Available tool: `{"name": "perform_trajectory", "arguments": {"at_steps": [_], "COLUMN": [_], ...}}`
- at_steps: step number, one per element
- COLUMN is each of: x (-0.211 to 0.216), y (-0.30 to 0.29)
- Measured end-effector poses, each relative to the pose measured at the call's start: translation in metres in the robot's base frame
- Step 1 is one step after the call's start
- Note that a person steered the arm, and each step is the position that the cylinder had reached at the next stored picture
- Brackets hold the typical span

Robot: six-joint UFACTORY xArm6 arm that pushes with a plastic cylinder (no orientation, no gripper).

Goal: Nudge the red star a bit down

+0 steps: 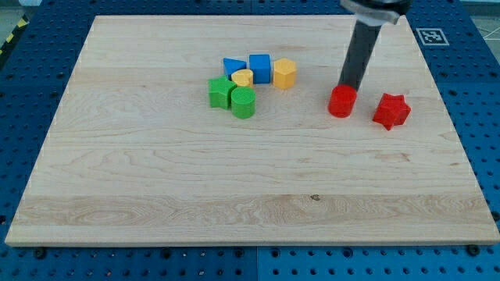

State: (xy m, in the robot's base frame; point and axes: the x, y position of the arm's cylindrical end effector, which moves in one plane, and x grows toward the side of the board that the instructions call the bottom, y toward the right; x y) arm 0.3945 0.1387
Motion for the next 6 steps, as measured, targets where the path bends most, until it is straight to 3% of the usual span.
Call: {"name": "perform_trajectory", "arguments": {"at_steps": [1, 3, 4, 5, 6], "x": [0.006, 0.006, 0.033, 0.064, 0.065], "y": [-0.026, 0.022, 0.031, 0.022, -0.008]}}
